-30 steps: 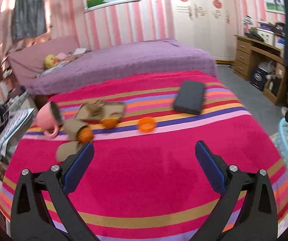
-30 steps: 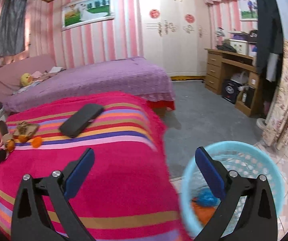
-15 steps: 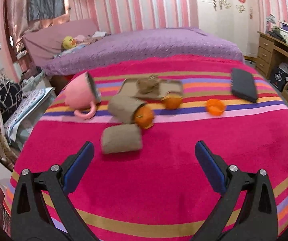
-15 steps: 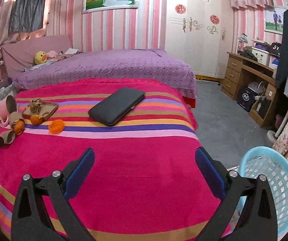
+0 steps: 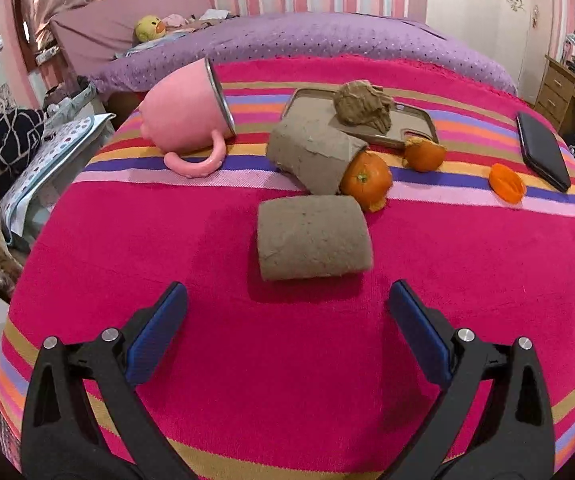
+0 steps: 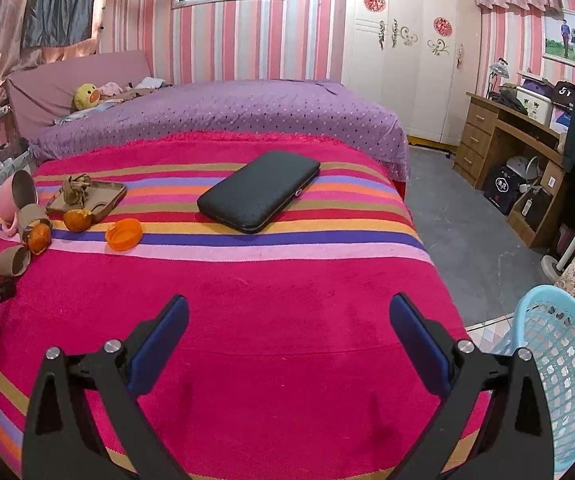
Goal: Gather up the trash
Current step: 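Move both open tools back over the bed toward the remaining items, then grasp the cardboard roll with the left tool while the right tool grasps the orange plastic cup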
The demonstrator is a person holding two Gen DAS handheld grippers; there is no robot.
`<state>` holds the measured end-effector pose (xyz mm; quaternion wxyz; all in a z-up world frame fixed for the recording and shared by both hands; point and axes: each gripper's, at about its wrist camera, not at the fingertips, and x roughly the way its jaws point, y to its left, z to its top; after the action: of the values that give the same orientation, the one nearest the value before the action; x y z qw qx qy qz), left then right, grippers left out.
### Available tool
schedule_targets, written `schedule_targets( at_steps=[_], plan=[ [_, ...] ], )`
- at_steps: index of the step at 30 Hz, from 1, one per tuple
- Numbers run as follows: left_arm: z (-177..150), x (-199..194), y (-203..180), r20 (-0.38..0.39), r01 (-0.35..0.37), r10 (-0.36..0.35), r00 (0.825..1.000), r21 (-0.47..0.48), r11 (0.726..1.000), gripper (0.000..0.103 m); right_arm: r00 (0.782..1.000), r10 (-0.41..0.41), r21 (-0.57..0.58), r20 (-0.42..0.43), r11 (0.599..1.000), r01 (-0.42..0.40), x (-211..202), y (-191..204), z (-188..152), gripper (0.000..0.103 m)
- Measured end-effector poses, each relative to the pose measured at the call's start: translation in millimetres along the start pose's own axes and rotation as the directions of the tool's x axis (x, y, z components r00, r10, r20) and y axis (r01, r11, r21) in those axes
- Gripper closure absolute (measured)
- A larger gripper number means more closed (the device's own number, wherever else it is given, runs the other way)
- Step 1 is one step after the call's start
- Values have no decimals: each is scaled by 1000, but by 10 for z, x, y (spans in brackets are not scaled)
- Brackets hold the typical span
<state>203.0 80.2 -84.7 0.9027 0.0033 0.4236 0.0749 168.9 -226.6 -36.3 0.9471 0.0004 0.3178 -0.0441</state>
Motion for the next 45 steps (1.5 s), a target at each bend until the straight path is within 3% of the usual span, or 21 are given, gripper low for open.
schedule_targets(
  at_steps=[7, 12, 18, 26, 32, 36, 38, 43, 45],
  plan=[
    [100, 65, 58, 8, 29, -29, 1000, -44, 999, 17, 1000, -7, -8, -14, 1000, 7, 37, 66, 8, 5],
    [118, 58, -95, 9, 53, -53, 999, 10, 999, 49, 1000, -9, -46, -15, 999, 8, 39, 173, 14, 5],
    [118, -62, -37, 43, 31, -33, 999, 40, 999, 50, 1000, 18, -68, -16, 997, -19, 41, 297, 34, 5],
    [269, -317, 343, 137, -17, 18, 990, -7, 1000, 50, 994, 106, -122, -32, 987, -109, 179, 734, 188, 5],
    [368, -303, 584, 153, -64, 73, 986, -62, 996, 50, 986, 138, -201, -89, 967, -153, 477, 1201, 340, 5],
    [411, -254, 784, 137, -57, 71, 988, -108, 992, 50, 984, 147, -226, -102, 960, -167, 628, 1412, 437, 6],
    [416, -256, 875, 136, -58, 75, 988, -128, 990, 50, 981, 157, -232, -115, 956, -180, 714, 1478, 493, 11],
    [425, -281, 1074, 139, -42, 65, 988, -164, 986, 50, 957, 199, -197, -211, 950, -241, 964, 1545, 546, 49],
    [421, -287, 1125, 140, -24, 49, 989, -172, 985, 50, 947, 233, -180, -223, 945, -275, 995, 1533, 529, 57]
  ],
)
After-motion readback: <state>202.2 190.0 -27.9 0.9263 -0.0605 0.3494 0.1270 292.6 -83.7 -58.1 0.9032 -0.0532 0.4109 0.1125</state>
